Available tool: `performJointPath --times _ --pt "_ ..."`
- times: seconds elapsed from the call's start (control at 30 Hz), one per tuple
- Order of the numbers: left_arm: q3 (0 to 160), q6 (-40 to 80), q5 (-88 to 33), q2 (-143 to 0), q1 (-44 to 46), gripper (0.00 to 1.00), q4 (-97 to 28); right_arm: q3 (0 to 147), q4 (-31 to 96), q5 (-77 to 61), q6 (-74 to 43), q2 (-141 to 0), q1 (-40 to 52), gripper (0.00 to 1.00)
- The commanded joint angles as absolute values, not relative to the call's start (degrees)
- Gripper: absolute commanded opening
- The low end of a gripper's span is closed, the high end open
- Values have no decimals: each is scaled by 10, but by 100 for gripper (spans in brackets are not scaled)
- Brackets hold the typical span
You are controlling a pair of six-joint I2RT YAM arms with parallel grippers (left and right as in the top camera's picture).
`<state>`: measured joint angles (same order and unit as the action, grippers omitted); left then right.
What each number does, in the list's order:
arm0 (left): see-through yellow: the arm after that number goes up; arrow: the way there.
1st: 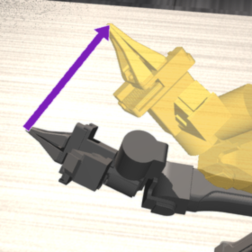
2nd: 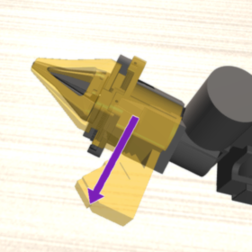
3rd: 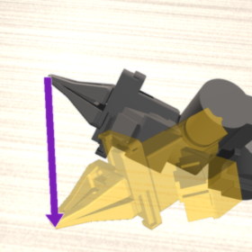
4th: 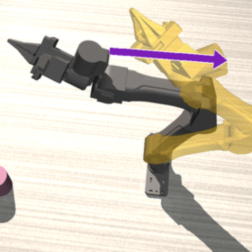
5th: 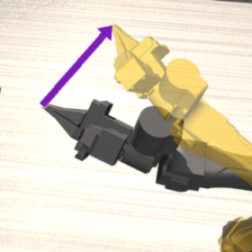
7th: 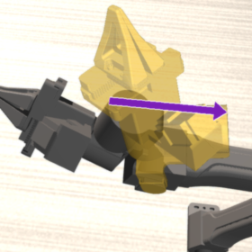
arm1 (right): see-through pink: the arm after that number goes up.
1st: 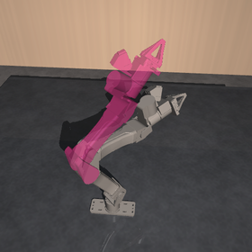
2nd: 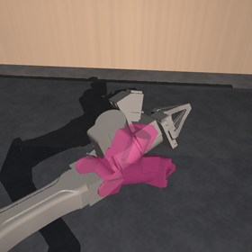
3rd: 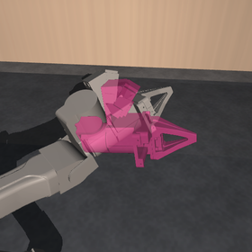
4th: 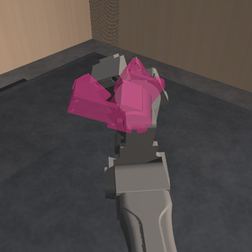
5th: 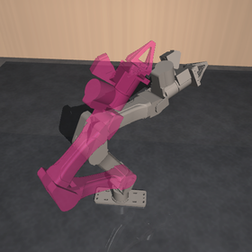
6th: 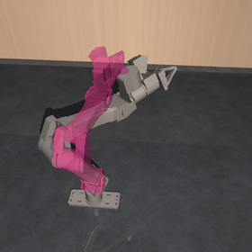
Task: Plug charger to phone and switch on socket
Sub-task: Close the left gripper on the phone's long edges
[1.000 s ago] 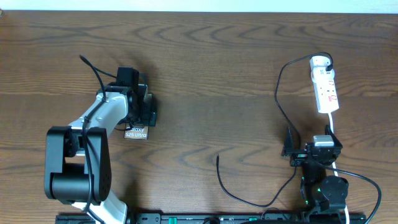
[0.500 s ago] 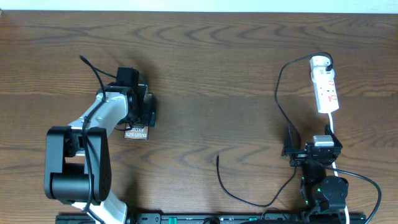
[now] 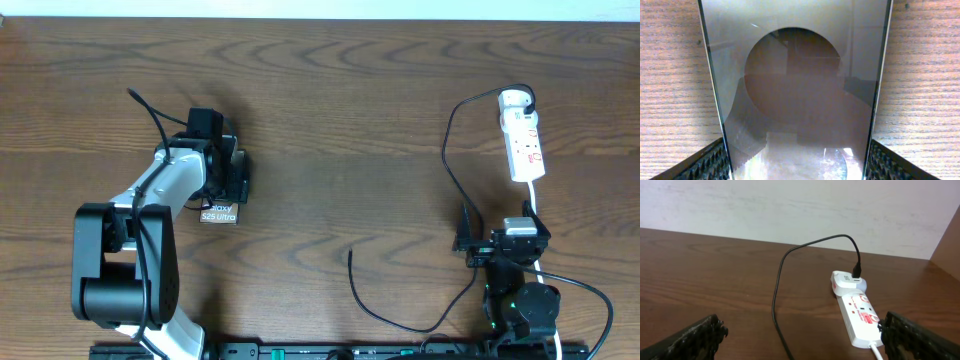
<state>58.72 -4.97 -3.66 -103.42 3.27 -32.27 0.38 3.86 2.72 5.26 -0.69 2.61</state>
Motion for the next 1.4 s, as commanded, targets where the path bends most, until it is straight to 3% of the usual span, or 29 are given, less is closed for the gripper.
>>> performJointPath --times 0.0,0.53,0.8,1.0,1.07,1.3,1.37 --pt "575 -56 -36 -1045 32 79 -324 3 41 27 58 -4 31 99" --pt "575 -56 -36 -1045 32 72 -324 3 41 27 58 -4 31 99" --pt "575 -56 -36 -1045 32 56 -324 3 41 27 58 -4 31 99" --pt "575 -55 -36 -1045 32 54 -324 3 41 27 58 -4 31 99" --pt "575 -56 -36 -1045 32 50 -324 3 41 27 58 -4 31 99" --pt "575 -55 -36 -1045 32 8 -324 3 41 27 58 -4 31 99" --pt "575 -55 -36 -1045 32 8 -324 3 41 27 58 -4 31 99"
